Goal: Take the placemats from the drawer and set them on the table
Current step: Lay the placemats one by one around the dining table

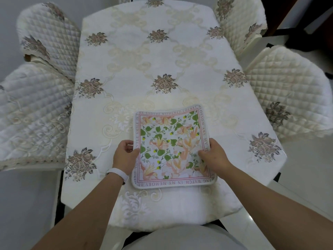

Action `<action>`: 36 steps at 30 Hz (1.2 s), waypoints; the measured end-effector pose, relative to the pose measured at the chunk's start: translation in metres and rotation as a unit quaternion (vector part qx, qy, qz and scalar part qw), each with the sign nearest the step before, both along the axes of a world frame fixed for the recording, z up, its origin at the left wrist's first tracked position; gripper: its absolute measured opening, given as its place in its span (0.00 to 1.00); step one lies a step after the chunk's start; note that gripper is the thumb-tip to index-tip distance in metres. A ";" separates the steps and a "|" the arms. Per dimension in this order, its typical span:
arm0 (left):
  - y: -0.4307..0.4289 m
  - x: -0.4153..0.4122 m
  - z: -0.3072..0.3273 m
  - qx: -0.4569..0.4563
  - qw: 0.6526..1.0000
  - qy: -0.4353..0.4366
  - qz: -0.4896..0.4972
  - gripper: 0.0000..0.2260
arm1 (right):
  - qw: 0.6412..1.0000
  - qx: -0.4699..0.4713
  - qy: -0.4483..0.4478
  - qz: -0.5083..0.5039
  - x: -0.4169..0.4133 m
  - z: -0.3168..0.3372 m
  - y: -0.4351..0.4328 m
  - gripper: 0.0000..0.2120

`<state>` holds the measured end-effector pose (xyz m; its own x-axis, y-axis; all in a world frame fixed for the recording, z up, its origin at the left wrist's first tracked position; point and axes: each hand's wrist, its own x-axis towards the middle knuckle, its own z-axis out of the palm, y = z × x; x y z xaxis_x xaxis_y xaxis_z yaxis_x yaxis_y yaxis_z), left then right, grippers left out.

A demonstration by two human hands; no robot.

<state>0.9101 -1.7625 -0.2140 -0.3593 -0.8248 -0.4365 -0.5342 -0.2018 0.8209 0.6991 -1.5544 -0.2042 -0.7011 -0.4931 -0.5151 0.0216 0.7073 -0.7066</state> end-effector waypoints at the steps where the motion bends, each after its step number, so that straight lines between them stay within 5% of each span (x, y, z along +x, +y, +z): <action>1: 0.001 0.000 0.001 0.024 1.000 0.016 0.002 0.09 | 1.000 -0.005 0.000 -0.003 0.001 0.003 0.000 0.14; 14: 0.013 -0.008 0.010 0.103 0.986 0.106 -0.083 0.10 | 0.996 0.003 0.047 -0.081 0.027 0.028 0.026 0.10; 27: 0.045 -0.023 0.042 0.057 0.980 0.139 -0.129 0.10 | 0.991 -0.011 0.070 -0.112 0.016 0.042 0.073 0.10; 36: 0.141 -0.090 0.069 0.021 0.980 0.135 -0.148 0.09 | 0.984 -0.068 0.059 -0.153 -0.031 0.061 0.175 0.14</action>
<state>0.8203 -1.6214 -0.1446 -0.6870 -0.6503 -0.3241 -0.3396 -0.1070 0.9345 0.6677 -1.3791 -0.1434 -0.8786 -0.3089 -0.3642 0.1300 0.5790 -0.8049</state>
